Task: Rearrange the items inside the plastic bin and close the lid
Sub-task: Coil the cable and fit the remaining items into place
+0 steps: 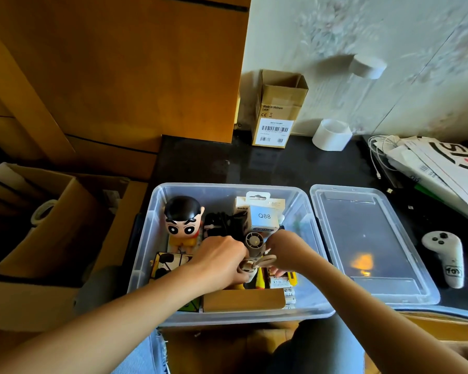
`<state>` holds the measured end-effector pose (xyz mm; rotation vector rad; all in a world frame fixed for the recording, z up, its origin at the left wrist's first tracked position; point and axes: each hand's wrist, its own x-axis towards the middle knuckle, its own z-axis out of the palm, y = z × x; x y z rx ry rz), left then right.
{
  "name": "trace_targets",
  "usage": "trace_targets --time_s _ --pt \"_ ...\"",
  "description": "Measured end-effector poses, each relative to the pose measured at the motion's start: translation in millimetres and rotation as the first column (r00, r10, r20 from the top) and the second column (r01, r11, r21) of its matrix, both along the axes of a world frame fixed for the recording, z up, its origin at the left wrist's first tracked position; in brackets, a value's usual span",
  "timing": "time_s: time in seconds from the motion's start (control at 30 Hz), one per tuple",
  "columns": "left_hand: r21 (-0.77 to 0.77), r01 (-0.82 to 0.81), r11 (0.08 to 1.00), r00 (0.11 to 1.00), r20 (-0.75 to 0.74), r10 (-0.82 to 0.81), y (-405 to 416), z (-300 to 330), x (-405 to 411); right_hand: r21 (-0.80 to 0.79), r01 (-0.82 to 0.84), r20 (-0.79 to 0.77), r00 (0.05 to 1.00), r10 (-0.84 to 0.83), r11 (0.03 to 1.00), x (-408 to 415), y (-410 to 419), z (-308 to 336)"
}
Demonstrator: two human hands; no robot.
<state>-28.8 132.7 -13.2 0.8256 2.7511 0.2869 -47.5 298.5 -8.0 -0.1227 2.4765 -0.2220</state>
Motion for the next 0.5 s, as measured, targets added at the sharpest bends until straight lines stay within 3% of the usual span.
trace_targets --time_s 0.13,0.3,0.5 --pt "-0.002 -0.016 1.000 1.000 -0.008 0.016 12 -1 0 -0.077 0.067 0.006 0.998 -0.067 0.995 0 2 6" --pt "0.049 -0.063 0.997 0.996 0.061 0.060 18 -5 -1 -0.249 0.302 0.109 0.953 -0.283 0.920 -1 2 12" --pt "0.159 -0.184 0.970 0.972 0.179 0.155 16 -11 1 -0.269 0.351 0.245 0.925 -0.289 0.897 -1 -1 19"
